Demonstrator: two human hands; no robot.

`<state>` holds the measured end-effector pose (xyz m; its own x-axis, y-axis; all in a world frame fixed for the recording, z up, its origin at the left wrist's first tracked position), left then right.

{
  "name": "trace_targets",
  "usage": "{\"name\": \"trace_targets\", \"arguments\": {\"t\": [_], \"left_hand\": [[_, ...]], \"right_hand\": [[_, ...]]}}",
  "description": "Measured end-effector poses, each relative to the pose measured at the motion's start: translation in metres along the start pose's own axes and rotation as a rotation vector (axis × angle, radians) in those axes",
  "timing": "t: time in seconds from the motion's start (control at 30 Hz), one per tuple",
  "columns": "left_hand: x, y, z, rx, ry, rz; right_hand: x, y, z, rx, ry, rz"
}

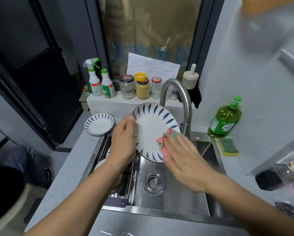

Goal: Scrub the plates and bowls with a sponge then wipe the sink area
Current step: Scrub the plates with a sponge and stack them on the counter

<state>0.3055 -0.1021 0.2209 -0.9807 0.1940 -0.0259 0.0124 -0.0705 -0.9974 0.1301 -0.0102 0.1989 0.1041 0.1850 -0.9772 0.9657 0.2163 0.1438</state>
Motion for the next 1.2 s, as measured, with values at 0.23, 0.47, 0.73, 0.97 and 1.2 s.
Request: {"name": "trace_targets", "arguments": {"t": [0.23, 0.47, 0.73, 0.97, 1.2], "left_hand": [[0.019, 0.012, -0.011, -0.020, 0.074, 0.011], [0.006, 0.005, 0.001, -0.121, 0.007, -0.182], [-0.006, 0.005, 0.003, -0.165, 0.015, -0.305], [-0.002, 0.006, 0.003, -0.148, 0.047, -0.279], [-0.005, 0.003, 0.005, -0.393, 0.104, -0.358]], "right_hand": [[-0.007, 0.009, 0.036, 0.107, -0.026, 0.401], [-0.035, 0.053, 0.018, -0.326, 0.018, 0.115], [-0.041, -0.003, -0.003, -0.259, -0.056, -0.196], [-0.052, -0.026, 0.012, -0.198, -0.247, -0.063], [-0.028, -0.016, 0.003, -0.259, -0.349, 0.279]]}}
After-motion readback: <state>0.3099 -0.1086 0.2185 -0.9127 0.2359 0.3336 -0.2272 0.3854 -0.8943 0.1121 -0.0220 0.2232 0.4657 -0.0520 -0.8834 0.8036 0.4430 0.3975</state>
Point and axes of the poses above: each hand's wrist, its own z-axis towards the middle knuckle, its own x-axis out of the palm, y = z × x, the point moved 2 cm from there along z, towards the middle knuckle, and after that the axes turned 8 degrees about y, right-handed, at the moved point
